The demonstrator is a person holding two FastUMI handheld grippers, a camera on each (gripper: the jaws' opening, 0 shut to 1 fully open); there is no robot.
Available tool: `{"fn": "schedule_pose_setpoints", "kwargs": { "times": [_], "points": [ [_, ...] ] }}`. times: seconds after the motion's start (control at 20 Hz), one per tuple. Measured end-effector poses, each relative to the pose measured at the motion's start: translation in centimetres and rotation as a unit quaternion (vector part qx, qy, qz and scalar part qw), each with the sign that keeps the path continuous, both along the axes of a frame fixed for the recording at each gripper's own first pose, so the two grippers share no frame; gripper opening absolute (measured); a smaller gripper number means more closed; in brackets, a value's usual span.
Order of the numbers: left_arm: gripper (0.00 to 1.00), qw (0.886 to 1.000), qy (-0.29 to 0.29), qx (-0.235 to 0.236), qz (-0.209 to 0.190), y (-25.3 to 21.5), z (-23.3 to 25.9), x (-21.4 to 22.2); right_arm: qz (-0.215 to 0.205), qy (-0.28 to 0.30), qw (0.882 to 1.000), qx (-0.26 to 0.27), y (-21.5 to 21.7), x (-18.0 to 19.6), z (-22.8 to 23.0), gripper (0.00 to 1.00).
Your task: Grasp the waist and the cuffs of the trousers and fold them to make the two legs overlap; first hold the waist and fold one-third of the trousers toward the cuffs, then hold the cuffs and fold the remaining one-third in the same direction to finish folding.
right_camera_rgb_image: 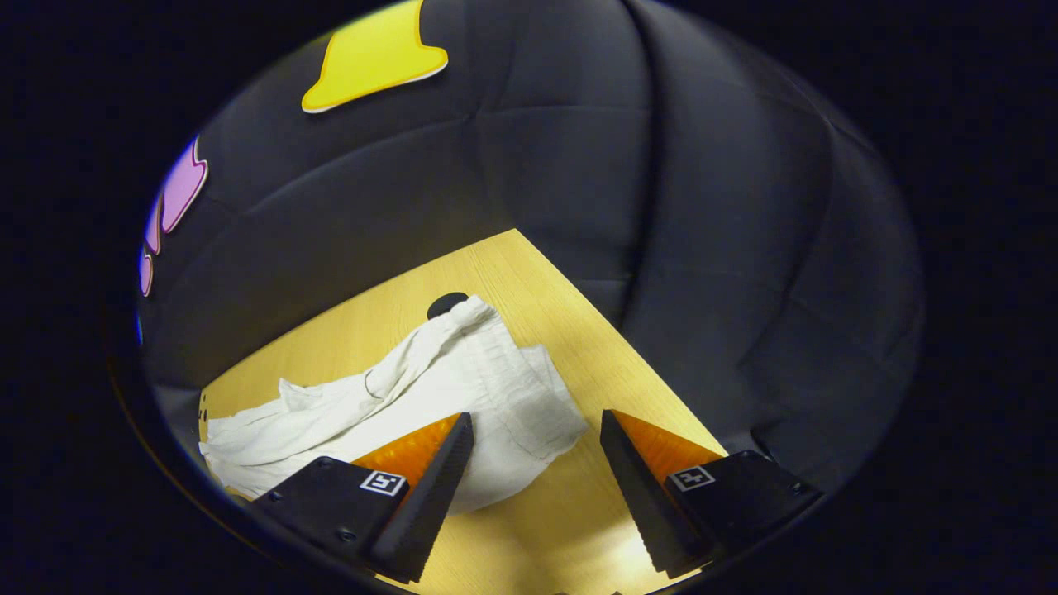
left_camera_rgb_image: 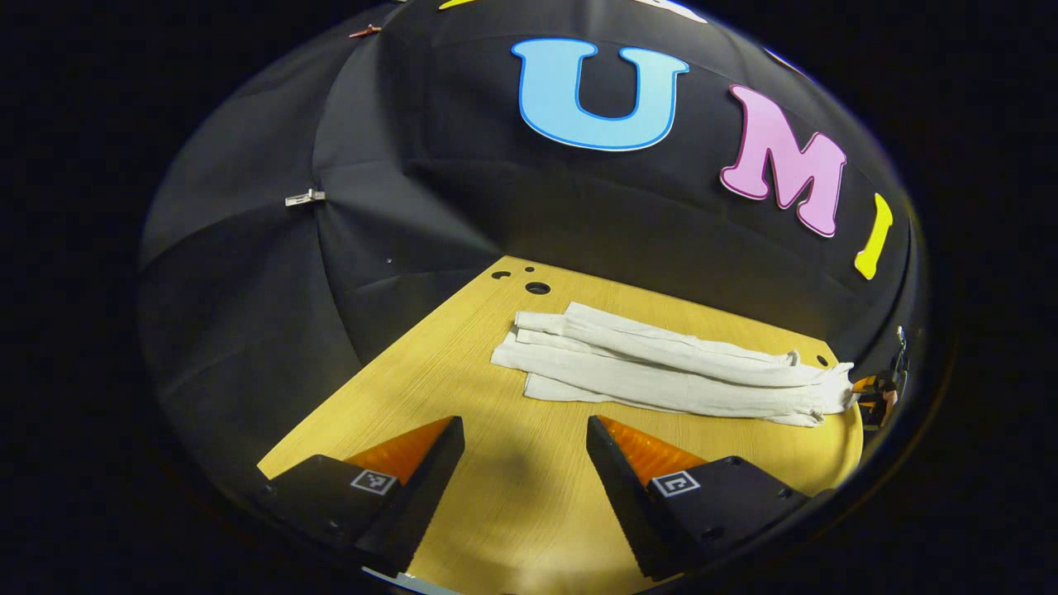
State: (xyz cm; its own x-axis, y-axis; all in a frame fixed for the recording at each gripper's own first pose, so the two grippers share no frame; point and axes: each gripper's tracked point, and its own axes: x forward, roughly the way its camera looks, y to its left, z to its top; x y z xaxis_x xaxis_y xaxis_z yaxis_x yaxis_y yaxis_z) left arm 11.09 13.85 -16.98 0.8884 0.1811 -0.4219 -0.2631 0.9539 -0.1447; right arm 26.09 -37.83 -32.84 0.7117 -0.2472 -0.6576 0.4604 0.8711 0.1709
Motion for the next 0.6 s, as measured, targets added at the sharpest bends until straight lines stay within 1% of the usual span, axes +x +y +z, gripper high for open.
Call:
{"fn": "schedule_pose_setpoints", "kwargs": {
  "times": [0.2, 0.3, 0.45, 0.5, 0.6],
  "points": [
    [0.96, 1.000, 0.015, -0.009, 0.001, -0.8, -0.9, -1.3, -0.003, 0.021, 1.000, -0.014, 0.4, 0.7, -2.9, 0.99],
    [0.96, 1.000, 0.011, -0.010, -0.005, -1.6, -0.4, -1.6, -0.001, 0.019, 0.999, -0.030, 0.2, 1.1, -3.0, 0.99],
    [0.96, 1.000, 0.005, -0.010, -0.020, -3.0, 0.7, -1.9, 0.006, 0.022, 0.998, -0.061, 0.3, 0.7, -2.9, 0.99],
    [0.96, 1.000, 0.003, -0.010, -0.023, -3.5, 1.0, -1.9, 0.003, 0.028, 0.998, -0.061, 0.1, 0.7, -3.0, 1.00],
    [0.96, 1.000, -0.002, -0.010, -0.027, -4.1, 1.4, -2.0, -0.012, 0.033, 0.998, -0.043, 0.5, 0.6, -2.8, 0.97]
  ]
}}
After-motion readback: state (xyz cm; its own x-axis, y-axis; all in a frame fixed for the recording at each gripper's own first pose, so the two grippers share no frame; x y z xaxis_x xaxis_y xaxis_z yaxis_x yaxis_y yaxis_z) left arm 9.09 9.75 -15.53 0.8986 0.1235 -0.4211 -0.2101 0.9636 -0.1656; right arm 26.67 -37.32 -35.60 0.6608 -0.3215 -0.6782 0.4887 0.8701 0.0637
